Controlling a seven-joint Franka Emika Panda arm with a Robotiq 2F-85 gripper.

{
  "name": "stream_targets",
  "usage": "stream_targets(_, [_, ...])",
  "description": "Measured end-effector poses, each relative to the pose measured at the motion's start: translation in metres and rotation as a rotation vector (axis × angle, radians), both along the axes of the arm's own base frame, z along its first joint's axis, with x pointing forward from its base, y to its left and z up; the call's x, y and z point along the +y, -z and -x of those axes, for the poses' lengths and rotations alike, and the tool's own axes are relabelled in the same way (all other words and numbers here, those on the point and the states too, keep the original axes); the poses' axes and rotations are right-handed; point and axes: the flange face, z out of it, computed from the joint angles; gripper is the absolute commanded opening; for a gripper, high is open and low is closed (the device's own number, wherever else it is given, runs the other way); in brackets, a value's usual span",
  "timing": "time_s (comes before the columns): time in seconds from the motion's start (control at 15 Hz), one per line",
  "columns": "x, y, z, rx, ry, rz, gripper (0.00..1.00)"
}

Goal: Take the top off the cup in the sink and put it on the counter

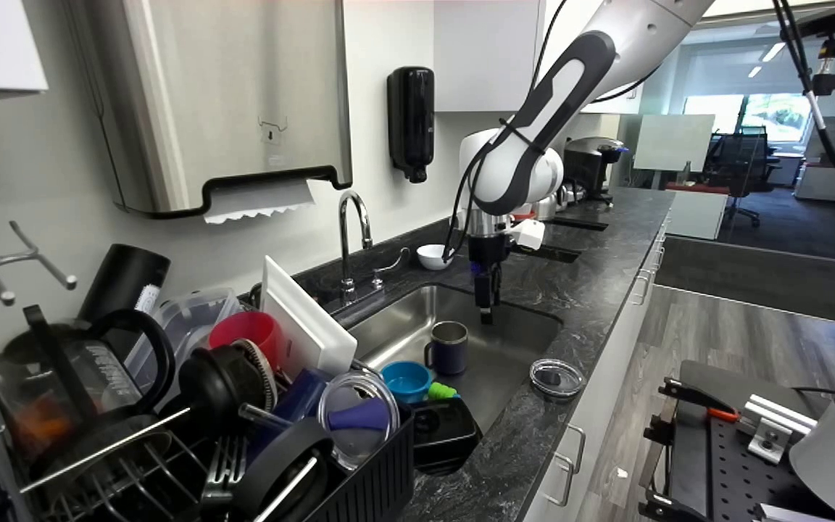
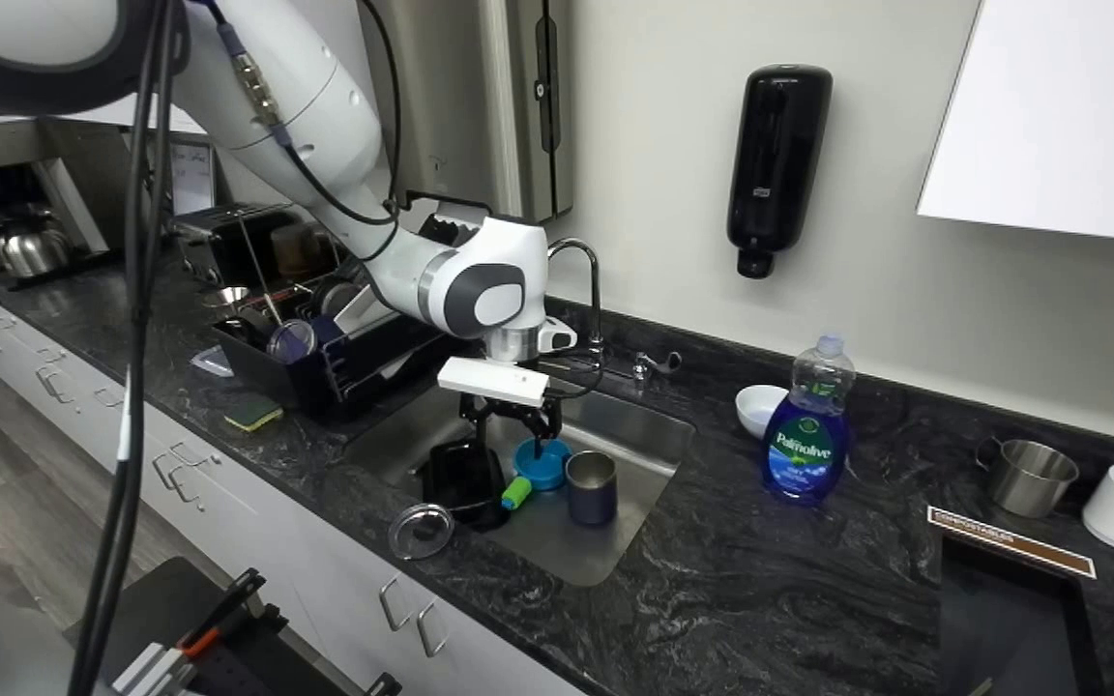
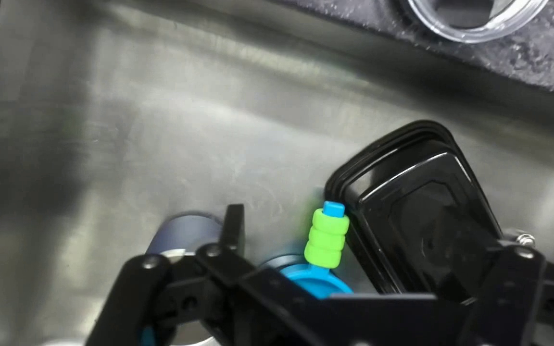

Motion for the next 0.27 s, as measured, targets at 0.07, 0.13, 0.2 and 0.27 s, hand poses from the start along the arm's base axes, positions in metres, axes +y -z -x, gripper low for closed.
stream_targets(0.07, [-0.001,0.003,-0.007,-0.005,0.002,-0.001,1.0])
stream_targets(0.13, [-0.002,0.007,-0.013,-0.006,0.003,-0.001,1.0])
stream_targets(0.2, [-0.002,0.011,-0.017,-0.006,0.003,-0.001,1.0])
stream_targets(0.27, [-0.003,0.013,-0.018,-0.004,0.003,-0.002,1.0])
